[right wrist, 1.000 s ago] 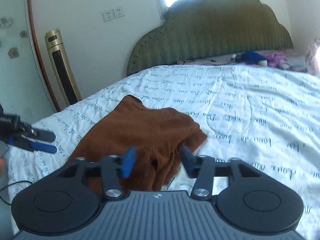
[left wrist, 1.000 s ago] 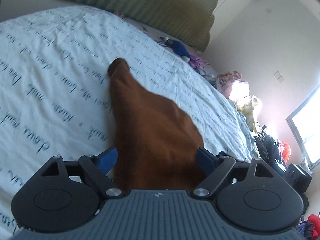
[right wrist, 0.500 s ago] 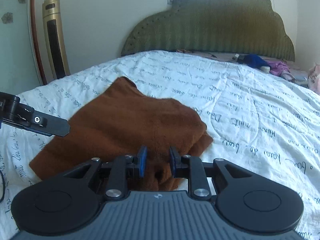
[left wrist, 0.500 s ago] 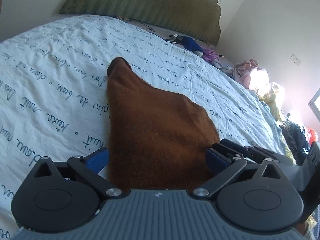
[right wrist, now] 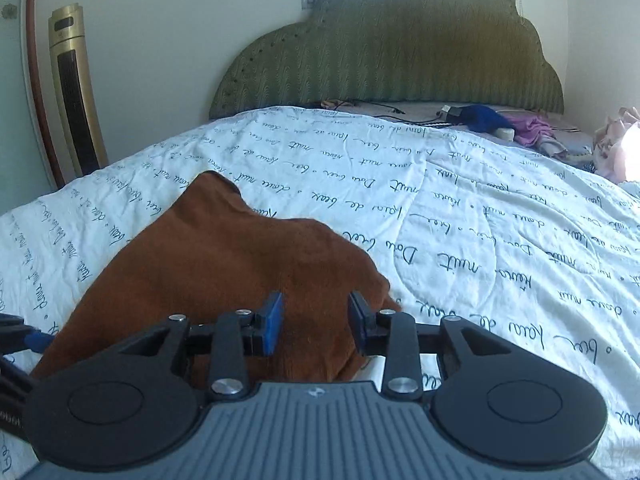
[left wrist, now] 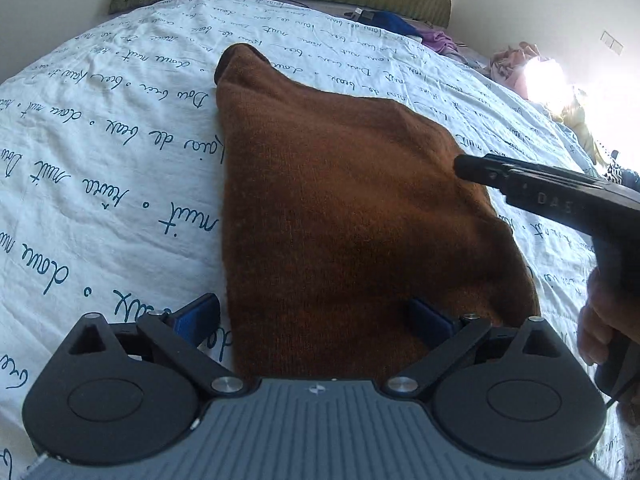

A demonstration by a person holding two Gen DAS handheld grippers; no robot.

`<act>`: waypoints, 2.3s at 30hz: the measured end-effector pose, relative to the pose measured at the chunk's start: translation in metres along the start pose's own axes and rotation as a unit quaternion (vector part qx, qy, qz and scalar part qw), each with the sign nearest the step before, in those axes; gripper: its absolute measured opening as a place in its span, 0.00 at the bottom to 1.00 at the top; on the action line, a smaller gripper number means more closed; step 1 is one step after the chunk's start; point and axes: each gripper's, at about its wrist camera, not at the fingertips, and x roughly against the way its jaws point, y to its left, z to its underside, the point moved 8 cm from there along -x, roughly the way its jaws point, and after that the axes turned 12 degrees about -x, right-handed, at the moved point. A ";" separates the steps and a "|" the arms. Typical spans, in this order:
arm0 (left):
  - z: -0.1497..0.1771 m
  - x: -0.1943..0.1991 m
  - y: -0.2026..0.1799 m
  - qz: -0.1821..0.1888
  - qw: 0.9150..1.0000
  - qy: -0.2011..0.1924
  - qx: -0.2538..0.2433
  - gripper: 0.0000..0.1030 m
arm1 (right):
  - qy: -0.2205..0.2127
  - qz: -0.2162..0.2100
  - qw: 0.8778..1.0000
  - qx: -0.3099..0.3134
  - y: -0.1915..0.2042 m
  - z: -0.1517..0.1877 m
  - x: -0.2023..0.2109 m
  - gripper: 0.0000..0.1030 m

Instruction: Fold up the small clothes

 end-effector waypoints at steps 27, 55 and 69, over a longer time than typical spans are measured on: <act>0.143 0.248 0.203 -0.334 0.941 0.037 -0.049 1.00 | 0.060 0.237 0.968 -0.063 -0.206 0.125 0.269 0.86; 0.065 0.029 -0.001 -0.141 0.989 -0.035 -0.029 1.00 | 0.049 0.069 0.996 -0.032 -0.001 0.108 0.056 1.00; 0.065 0.029 -0.003 -0.141 0.988 -0.054 -0.033 1.00 | 0.039 0.084 0.995 -0.030 0.002 0.110 0.054 1.00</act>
